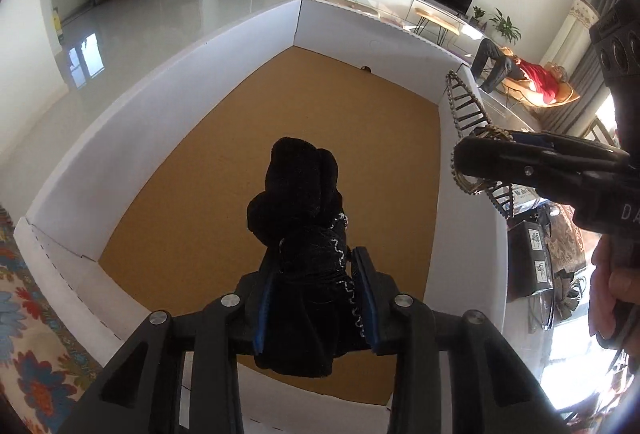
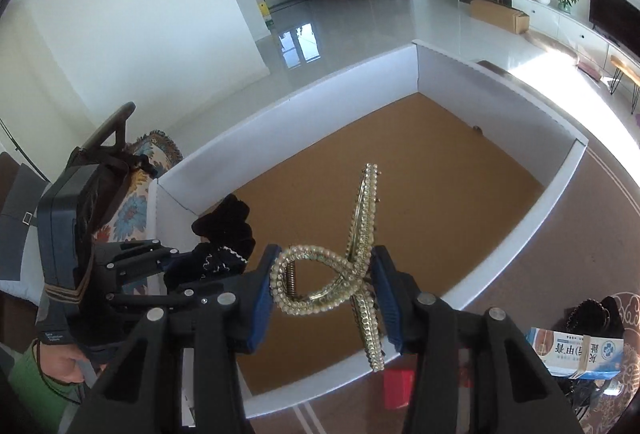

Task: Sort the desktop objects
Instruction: 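Carry sock and pearl clip into the cardboard bin and release both, then bring both tools back over the table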

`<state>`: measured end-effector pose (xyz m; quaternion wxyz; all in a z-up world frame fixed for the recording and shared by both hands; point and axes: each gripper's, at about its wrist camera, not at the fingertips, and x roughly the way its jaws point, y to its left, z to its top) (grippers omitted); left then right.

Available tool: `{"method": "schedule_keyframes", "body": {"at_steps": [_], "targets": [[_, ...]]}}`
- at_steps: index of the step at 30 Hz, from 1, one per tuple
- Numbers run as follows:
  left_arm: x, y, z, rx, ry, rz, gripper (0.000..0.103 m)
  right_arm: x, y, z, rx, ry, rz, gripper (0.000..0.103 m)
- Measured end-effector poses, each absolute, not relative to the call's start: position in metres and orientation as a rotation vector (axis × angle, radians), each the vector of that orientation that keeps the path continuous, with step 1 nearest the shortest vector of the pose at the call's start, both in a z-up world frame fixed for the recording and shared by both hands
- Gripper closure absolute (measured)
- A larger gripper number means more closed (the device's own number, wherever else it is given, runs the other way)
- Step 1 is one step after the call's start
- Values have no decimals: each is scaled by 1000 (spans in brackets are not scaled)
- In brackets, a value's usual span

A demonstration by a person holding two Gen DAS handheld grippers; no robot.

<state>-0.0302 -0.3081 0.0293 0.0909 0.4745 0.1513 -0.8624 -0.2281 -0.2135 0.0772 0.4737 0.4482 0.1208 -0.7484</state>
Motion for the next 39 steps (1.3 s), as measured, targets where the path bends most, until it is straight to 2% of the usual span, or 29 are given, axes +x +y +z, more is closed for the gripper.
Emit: {"method": "schedule_keyframes", "body": {"at_steps": [2, 3, 4, 7, 12, 15, 17, 18, 21, 26, 32, 36, 38, 39], "targets": [[-28, -314, 23, 1403, 485, -2546, 46, -232, -230, 56, 1163, 280, -1802, 45], [-26, -314, 23, 1384, 489, -2564, 44, -233, -232, 47, 1184, 261, -1803, 29], [-24, -313, 24, 1372, 479, -2576, 42, -234, -232, 44, 1183, 239, -1809, 20], [-17, -307, 30, 1325, 435, -2579, 33, -233, -222, 42, 1161, 211, -1827, 19], [-3, -277, 53, 1231, 409, -2669, 33, -216, -179, 63, 1013, 281, -1887, 16], [4, -241, 67, 1210, 354, -2751, 32, -188, -126, 86, 813, 337, -2008, 14], [8, -212, 73, 1209, 322, -2822, 32, -160, -75, 104, 606, 330, -2149, 8], [9, -196, 75, 1211, 313, -2861, 30, -146, -49, 111, 510, 310, -2217, 0], [14, -153, 70, 1227, 319, -2953, 12, -115, 20, 112, 326, 220, -2300, 0], [-3, -85, 28, 1405, 250, -2907, 11, -119, 70, 63, 763, 389, -2285, 0], [-16, -42, -27, 1528, 101, -2830, 11, -112, 148, -17, 1106, 538, -2281, 0], [-25, -33, -48, 1539, 49, -2803, 11, -116, 183, -53, 1238, 539, -2309, 0], [-26, -25, -51, 1520, -43, -2795, 9, -120, 193, -56, 1232, 466, -2334, 0], [-26, -23, -52, 1515, -54, -2812, 6, -123, 197, -56, 1233, 428, -2343, 0]]}}
